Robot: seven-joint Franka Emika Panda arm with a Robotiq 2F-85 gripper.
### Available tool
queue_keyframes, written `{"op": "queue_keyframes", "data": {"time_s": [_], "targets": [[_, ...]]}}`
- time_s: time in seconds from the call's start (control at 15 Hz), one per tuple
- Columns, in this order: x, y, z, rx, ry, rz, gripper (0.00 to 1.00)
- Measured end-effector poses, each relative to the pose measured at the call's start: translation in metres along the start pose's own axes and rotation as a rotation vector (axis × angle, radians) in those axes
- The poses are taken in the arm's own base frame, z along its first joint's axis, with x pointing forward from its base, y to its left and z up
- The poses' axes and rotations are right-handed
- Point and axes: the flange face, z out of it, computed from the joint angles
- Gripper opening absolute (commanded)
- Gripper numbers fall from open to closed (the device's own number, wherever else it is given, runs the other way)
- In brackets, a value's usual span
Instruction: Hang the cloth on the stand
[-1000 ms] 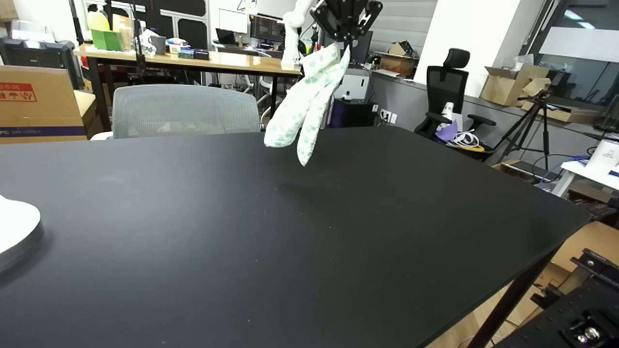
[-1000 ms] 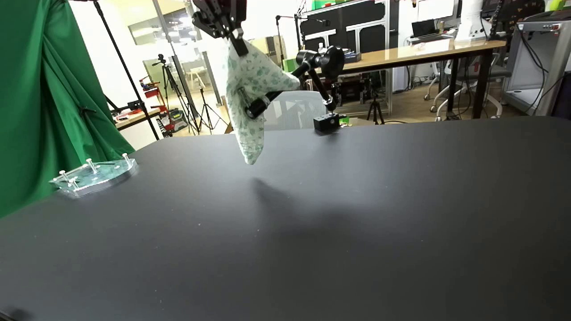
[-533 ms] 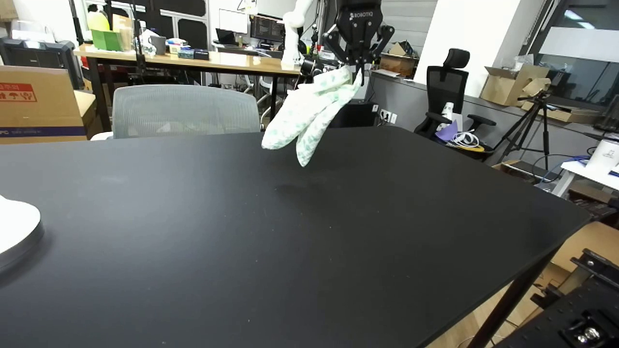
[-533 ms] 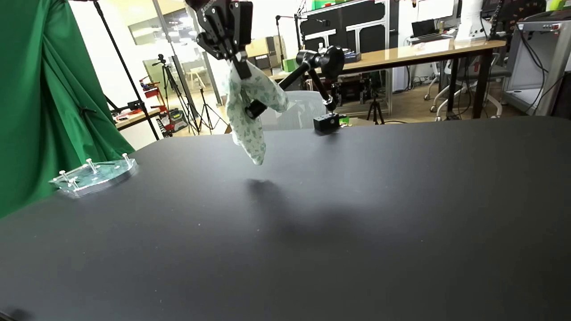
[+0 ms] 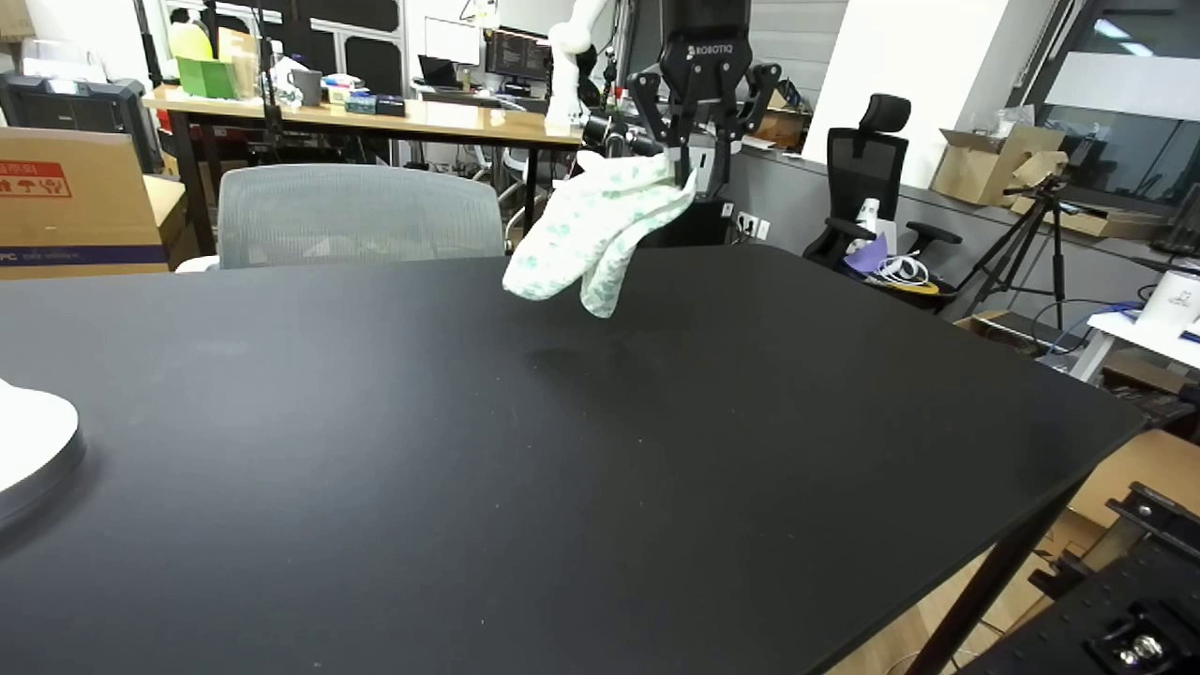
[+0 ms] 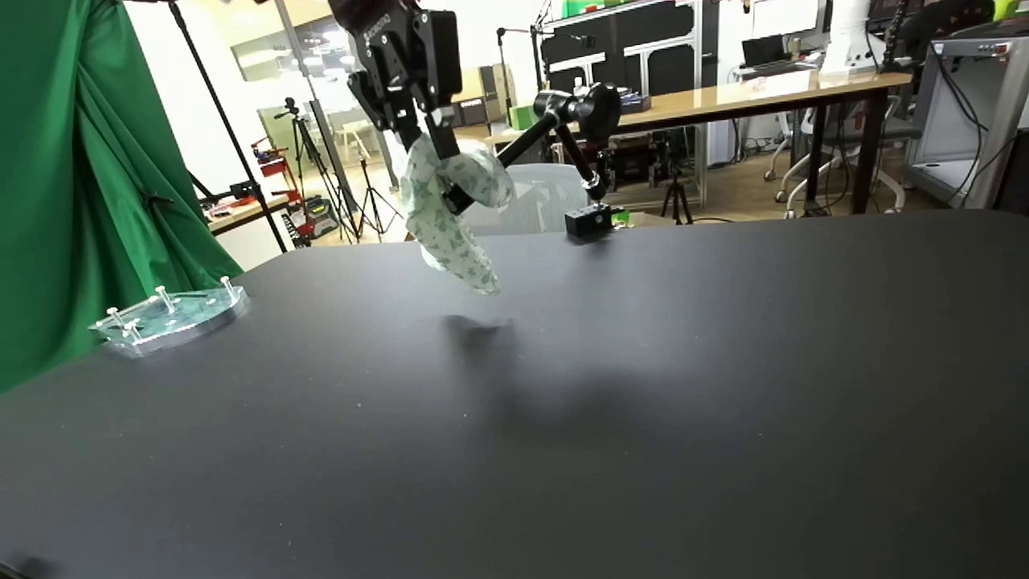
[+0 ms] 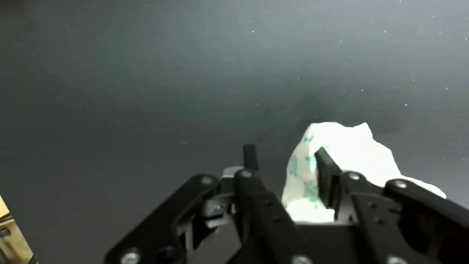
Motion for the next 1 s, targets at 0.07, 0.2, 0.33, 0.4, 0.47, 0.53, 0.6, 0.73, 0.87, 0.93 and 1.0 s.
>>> {"op": "queue_keyframes", "data": {"time_s": [0.07,0.2,0.33,0.4,0.47,0.53,0.6,0.73,0.87,0.93,1.0], "targets": [[0.000,0.000,0.000,0.002,-0.001,0.000,0.81],[0.000,-0.001,0.000,0.006,-0.003,0.001,0.93],[-0.001,-0.002,0.000,0.014,-0.006,0.002,1.00],[-0.001,-0.002,0.000,0.016,-0.007,0.002,1.00],[-0.001,-0.002,0.000,0.017,-0.007,0.003,1.00],[-0.001,-0.002,0.000,0.020,-0.009,0.006,0.75],[-0.001,-0.002,0.000,0.028,-0.012,0.012,0.75],[0.000,0.000,0.000,0.053,-0.023,0.027,0.63],[0.001,0.005,0.002,0.079,-0.031,0.042,0.49],[0.003,0.008,0.003,0.090,-0.034,0.048,0.42],[0.004,0.012,0.004,0.097,-0.035,0.053,0.35]]}}
